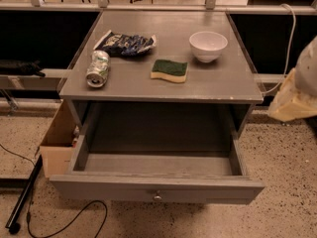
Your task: Close top drawer
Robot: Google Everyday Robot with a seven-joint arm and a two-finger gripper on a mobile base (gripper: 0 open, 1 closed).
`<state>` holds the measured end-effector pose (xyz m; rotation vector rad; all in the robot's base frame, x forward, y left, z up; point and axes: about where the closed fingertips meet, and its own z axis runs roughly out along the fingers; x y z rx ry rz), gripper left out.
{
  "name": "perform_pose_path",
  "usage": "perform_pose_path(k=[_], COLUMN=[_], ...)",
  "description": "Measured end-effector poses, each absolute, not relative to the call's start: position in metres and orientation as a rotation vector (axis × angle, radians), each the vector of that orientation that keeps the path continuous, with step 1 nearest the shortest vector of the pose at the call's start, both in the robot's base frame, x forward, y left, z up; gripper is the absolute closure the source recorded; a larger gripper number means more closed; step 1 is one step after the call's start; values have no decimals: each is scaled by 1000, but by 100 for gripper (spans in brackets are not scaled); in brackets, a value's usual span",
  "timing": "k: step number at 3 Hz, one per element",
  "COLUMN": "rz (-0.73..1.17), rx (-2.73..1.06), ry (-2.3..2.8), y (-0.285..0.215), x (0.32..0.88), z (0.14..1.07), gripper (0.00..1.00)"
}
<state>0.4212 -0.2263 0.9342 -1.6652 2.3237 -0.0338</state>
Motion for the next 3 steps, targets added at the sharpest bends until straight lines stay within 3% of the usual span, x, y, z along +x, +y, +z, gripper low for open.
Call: perform_pose_path(k=[1, 3], rz=[44, 107], rx=[-1652, -1473], ry=[2408, 2431], y=[-230, -236], x=[401, 392], z=[887, 865], gripper=[100, 100])
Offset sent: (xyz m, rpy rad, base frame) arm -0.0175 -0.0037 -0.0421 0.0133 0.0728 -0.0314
